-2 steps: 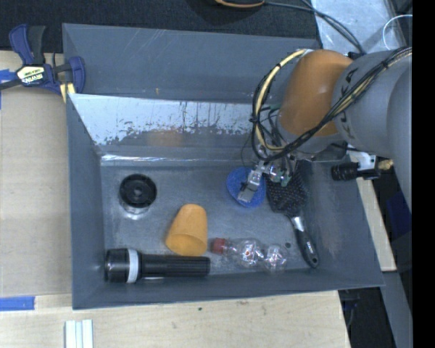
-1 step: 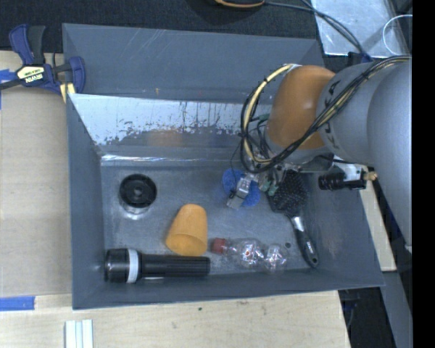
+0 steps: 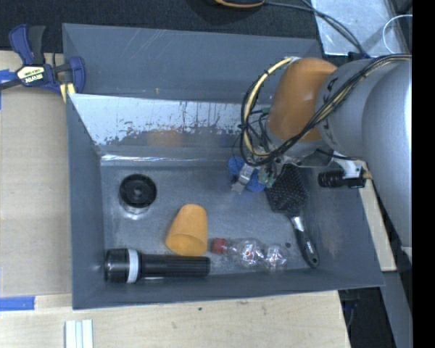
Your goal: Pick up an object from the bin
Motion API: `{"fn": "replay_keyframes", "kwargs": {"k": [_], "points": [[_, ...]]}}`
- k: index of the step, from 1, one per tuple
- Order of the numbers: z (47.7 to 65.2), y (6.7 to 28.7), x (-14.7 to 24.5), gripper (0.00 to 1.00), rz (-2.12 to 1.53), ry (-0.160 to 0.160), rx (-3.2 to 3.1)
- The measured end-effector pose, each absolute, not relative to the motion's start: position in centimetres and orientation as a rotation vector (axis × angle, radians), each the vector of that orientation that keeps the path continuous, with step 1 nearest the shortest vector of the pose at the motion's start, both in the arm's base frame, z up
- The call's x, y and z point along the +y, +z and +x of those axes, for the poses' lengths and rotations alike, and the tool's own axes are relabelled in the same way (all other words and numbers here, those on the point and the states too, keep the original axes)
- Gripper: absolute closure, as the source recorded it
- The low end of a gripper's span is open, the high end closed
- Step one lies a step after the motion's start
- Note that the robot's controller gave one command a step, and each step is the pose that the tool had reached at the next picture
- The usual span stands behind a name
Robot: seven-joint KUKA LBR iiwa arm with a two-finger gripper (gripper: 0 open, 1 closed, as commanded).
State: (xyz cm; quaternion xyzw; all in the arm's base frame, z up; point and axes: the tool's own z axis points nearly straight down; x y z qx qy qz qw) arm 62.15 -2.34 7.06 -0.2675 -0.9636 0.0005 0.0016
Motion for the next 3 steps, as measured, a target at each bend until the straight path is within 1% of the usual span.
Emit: {"fn": "replay_keyframes", "kwargs": {"k": [1,2,3], "points": [[62.1,7.1,-2.3,1.0,-0.839,0.002,-3.024],[62.0,7.5,-2.3,1.0,-0.837,0.003,-3.021],[62.0,8.8,-2.4,1.0,-0.837,0.003,-3.02]]}}
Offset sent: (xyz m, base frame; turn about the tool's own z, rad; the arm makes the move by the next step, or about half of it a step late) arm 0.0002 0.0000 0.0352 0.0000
